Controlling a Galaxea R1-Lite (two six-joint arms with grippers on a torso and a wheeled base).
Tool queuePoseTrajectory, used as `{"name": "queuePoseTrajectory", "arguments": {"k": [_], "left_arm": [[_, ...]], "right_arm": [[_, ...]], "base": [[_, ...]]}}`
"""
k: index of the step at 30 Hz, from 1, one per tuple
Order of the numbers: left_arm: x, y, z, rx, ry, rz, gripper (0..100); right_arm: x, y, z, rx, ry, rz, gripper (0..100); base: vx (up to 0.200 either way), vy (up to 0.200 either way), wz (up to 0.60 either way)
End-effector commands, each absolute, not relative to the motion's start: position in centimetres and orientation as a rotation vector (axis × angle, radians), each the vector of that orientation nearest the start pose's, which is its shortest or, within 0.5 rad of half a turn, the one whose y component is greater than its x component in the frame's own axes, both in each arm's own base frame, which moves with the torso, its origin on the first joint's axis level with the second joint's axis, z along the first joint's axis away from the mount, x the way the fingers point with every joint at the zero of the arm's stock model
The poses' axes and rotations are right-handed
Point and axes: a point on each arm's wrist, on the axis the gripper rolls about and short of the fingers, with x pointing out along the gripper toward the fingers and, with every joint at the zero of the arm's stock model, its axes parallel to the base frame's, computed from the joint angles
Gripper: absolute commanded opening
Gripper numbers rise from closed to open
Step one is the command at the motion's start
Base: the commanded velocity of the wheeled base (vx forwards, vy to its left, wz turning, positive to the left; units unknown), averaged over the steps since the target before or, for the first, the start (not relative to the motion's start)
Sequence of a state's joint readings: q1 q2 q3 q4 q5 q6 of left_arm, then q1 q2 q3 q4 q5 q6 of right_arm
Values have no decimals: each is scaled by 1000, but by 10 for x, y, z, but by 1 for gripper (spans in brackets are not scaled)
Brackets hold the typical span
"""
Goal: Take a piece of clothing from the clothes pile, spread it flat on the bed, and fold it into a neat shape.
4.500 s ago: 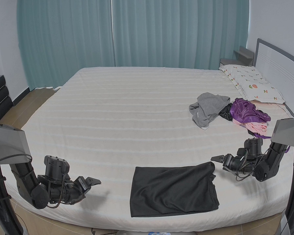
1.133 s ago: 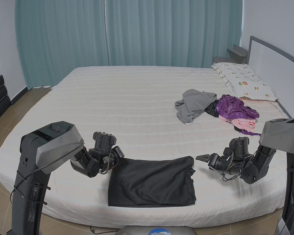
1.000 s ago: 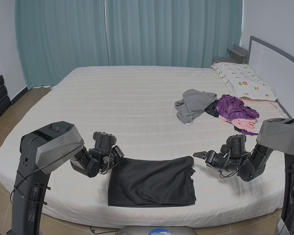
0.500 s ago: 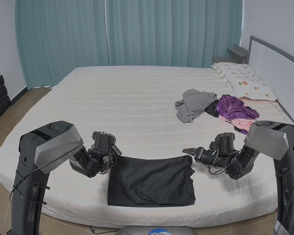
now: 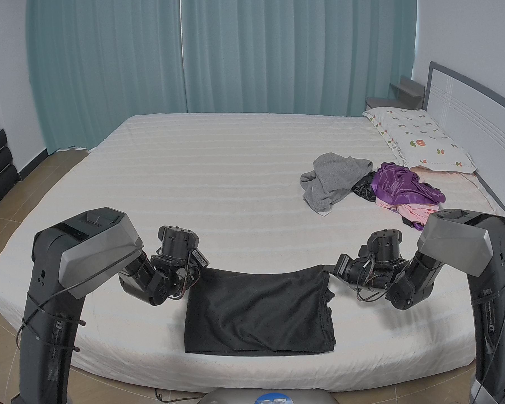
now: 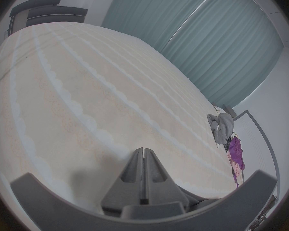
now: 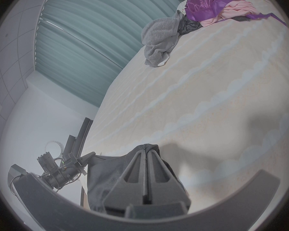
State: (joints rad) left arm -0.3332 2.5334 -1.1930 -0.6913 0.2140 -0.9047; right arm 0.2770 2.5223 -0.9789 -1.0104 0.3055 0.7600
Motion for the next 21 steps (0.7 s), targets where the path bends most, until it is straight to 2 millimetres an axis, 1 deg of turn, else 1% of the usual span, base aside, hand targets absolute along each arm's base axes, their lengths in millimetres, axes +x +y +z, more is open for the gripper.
{"name": "queuePoseTrajectory", "arguments": {"k": [1, 6, 10, 19, 20, 21], "left_arm": [[421, -134, -42, -704, 576, 203, 0], [421, -126, -42, -713, 558, 214, 0], [419, -128, -44, -704, 566, 211, 0], [419, -128, -45, -696, 576, 211, 0], [419, -129, -45, -697, 576, 208, 0], [418, -129, -44, -698, 578, 205, 0]], "right_arm": [[395, 114, -42, 743, 711, 328, 0], [395, 114, -47, 740, 720, 323, 0], [395, 117, -52, 734, 731, 324, 0], [395, 117, -52, 730, 735, 328, 0], [394, 117, -52, 729, 734, 331, 100], [392, 117, -50, 726, 732, 337, 100]], "base": [[0, 0, 0], [0, 0, 0], [0, 0, 0], [0, 0, 0], [0, 0, 0], [0, 0, 0]]}}
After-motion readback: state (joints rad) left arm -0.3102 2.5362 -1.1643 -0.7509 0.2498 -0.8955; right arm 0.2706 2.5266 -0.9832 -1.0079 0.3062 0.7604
